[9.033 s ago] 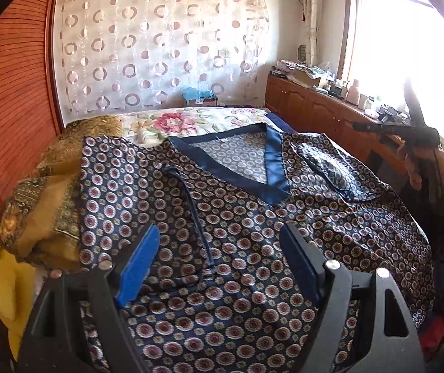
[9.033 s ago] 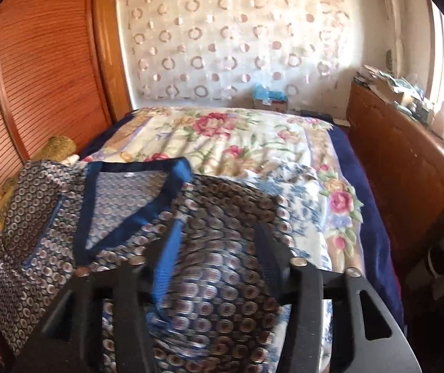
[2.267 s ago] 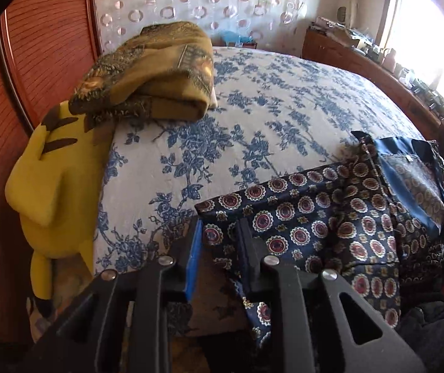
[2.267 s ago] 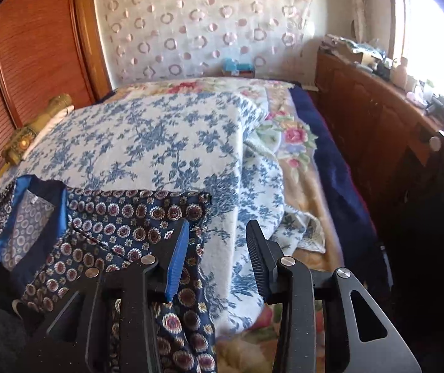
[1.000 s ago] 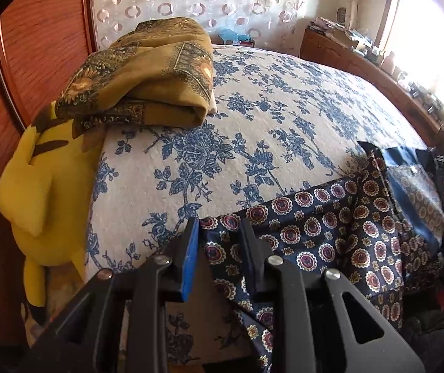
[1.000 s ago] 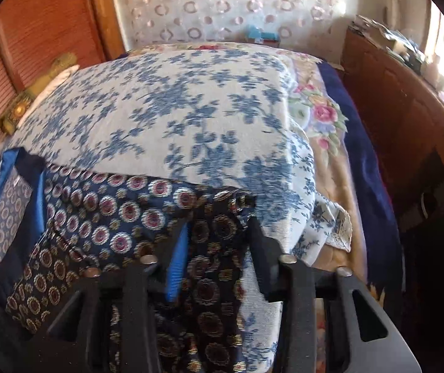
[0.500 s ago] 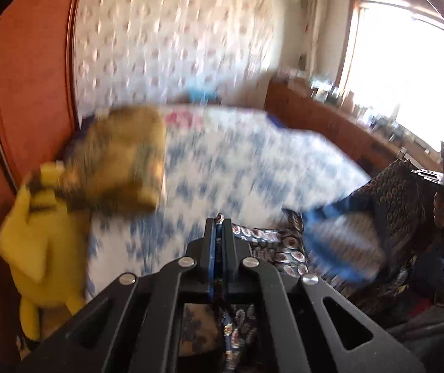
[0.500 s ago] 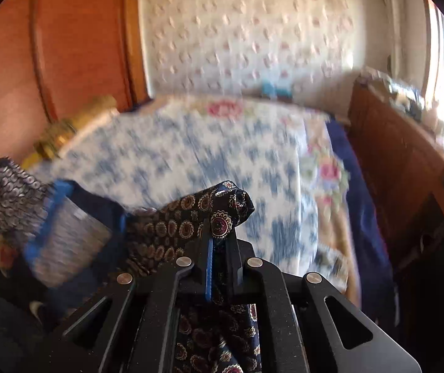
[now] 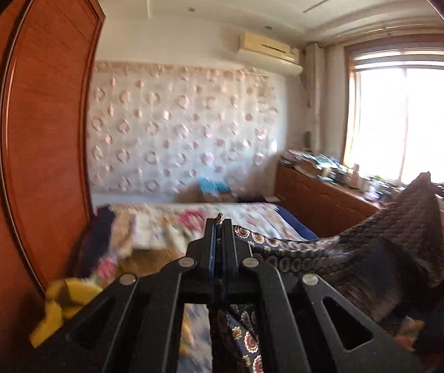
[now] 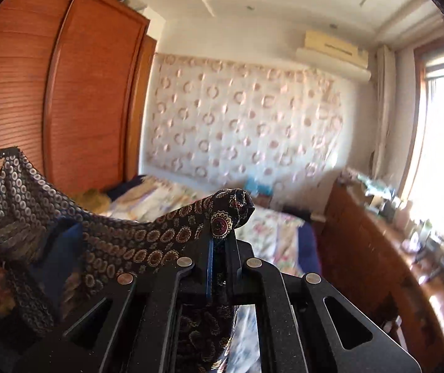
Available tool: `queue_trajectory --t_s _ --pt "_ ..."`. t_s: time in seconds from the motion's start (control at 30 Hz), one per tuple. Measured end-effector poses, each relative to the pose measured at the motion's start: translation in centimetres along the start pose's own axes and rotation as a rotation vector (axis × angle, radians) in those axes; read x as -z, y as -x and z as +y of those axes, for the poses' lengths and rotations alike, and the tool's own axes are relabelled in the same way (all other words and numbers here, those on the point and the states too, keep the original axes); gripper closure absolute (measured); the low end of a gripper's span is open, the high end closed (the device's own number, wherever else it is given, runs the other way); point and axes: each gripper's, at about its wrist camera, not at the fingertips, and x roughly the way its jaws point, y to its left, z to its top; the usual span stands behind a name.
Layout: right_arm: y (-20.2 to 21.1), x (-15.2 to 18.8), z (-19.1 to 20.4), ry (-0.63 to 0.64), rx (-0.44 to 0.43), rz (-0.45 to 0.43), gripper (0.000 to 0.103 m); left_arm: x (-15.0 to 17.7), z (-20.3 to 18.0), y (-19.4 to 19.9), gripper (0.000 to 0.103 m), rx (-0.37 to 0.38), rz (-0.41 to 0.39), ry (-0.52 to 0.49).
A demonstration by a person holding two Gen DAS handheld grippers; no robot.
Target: Fold small clothes
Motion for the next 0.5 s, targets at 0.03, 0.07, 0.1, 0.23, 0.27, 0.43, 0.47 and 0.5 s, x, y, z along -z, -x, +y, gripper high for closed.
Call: queue_trajectory --t_s 0.03,0.07,0.1,0.23,0.27,0.43,0.47,0.5 --pt "-1.1 -0.9 -0.4 0.006 0.011 0.004 0.101 -1.3 0.6 -1.7 0.103 -0.011 0.007 -0.007" --pt "-3.2 -1.9 -1.0 0.01 0.034 0.022 0.101 -1.9 1.0 -3.1 0.103 -0.023 0.02 -0.013" --pt "-4.5 -2.2 -1.5 0.01 0.048 0.039 0.101 -2.4 1.6 -4.9 0.103 -0.042 0.039 -0.02" --pt "-15.4 0.3 -4.0 -0.054 0.119 0.216 0.096 -0.9 4.5 -13.6 0.102 -0.104 0.172 -0.021" --pt "-18.3 1.9 -4.6 -0.076 0.135 0.276 0.09 0.3 5.3 -15.9 0.102 -0.093 0.212 -0.012" --pt "-27.8 10.3 -5.5 -0.168 0.17 0.487 0.084 7.4 6.7 -21.4 0.101 -0.09 0.371 0.027" --pt "-28.2 11.6 -5.3 -0.175 0.166 0.496 0.084 8.3 6.1 -21.4 0.101 -0.094 0.378 0.004" --pt "-28.6 13.0 -5.0 -0.183 0.147 0.506 0.084 9.1 5.7 -21.6 0.101 -0.093 0.389 -0.012"
